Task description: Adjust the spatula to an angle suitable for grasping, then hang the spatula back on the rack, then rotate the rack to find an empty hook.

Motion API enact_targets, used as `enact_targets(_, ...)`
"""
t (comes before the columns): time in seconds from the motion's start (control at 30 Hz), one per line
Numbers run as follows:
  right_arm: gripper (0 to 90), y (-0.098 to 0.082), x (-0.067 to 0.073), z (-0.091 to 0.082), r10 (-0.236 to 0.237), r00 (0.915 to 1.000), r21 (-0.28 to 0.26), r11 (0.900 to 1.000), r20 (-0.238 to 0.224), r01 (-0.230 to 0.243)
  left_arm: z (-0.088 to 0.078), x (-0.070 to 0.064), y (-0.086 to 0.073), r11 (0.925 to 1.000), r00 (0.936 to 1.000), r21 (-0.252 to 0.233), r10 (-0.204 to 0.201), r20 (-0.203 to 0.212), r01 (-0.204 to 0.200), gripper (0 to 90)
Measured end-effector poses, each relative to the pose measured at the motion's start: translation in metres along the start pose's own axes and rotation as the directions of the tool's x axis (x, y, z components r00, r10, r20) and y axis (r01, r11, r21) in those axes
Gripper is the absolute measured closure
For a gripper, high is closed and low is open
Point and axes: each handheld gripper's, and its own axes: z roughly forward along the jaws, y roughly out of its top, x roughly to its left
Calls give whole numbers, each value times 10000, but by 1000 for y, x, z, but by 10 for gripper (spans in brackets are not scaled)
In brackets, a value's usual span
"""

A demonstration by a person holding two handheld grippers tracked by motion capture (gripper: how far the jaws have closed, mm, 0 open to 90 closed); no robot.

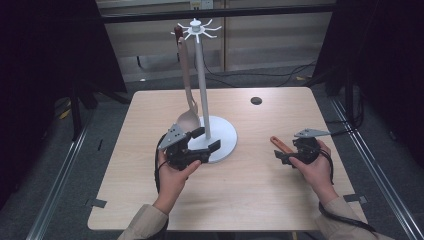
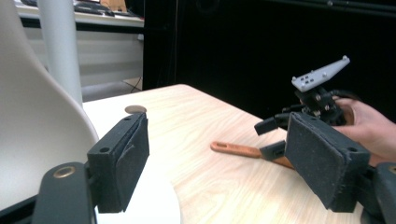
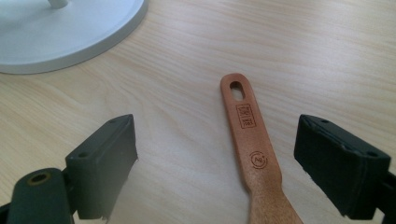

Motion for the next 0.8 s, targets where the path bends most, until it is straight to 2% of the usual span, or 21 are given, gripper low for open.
enact_targets(0.2,155,-1,-5,1,34,10000,138,9999,-5,-34,2,-3,-10,9983,9997,568,149,181,-160,209)
enact_targets(0.23,161,-2,-5,2,2,10000,163,9999,30,-2,3,-4,-11,9989,9998,454,124,143,-130,208)
enact_targets(0.37,191,-3,-8,2,0,10000,385,9993,89,-3,4,-5,-14,9976,9996,672,161,232,-177,202)
enact_targets(0.47,218,-3,-11,4,43,9999,583,9983,128,-51,3,-5,-16,9973,9998,713,169,88,-175,202)
enact_targets(0.57,233,-3,-13,5,15,9997,709,9975,231,-32,3,-4,-17,9973,9997,717,171,185,-184,201)
enact_targets(0.6,256,-4,-13,7,-72,9995,831,9965,320,45,3,-4,-17,9968,9999,787,155,61,-159,201)
enact_targets(0.7,269,-5,-13,10,-161,9990,1030,9946,421,116,3,-4,-18,9967,9998,786,178,102,-186,201)
enact_targets(0.73,269,-5,-13,10,-161,9990,1030,9946,421,116,3,-4,-18,9971,9996,742,126,259,-145,201)
enact_targets(0.8,285,-5,-13,12,-240,9981,1153,9932,574,173,2,-5,-17,9969,9998,771,171,102,-178,201)
